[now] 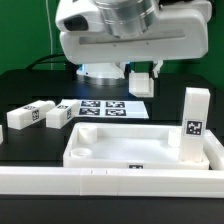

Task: Assemble desk

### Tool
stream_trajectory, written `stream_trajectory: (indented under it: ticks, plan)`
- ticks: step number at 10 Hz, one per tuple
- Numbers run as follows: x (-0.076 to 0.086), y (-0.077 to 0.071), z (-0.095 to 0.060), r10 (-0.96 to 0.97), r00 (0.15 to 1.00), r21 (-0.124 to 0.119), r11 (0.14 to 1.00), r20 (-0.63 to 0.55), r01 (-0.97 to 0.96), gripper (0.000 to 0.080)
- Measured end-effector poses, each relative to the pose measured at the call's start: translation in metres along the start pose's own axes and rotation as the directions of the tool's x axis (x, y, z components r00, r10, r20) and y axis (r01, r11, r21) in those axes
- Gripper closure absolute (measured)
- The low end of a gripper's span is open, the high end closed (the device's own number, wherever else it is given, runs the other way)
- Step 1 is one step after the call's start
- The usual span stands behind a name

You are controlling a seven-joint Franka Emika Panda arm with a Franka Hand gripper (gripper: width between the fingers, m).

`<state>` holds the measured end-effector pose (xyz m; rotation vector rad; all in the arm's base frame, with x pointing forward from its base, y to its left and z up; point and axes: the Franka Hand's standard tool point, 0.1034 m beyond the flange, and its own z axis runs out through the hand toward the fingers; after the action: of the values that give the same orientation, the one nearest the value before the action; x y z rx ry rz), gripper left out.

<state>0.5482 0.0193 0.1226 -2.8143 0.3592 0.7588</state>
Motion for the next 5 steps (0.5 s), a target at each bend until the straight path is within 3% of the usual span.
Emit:
stream_trajectory:
  ticks: [3, 5]
  plan:
    - [0.007, -0.001, -0.008, -0.02, 0.976, 0.0, 1.0, -0.217, 0.021, 0.0512]
    - [0.02, -0.001, -0.045, -0.075, 0.927, -0.019, 0.997, -0.369, 0.073, 0.0512]
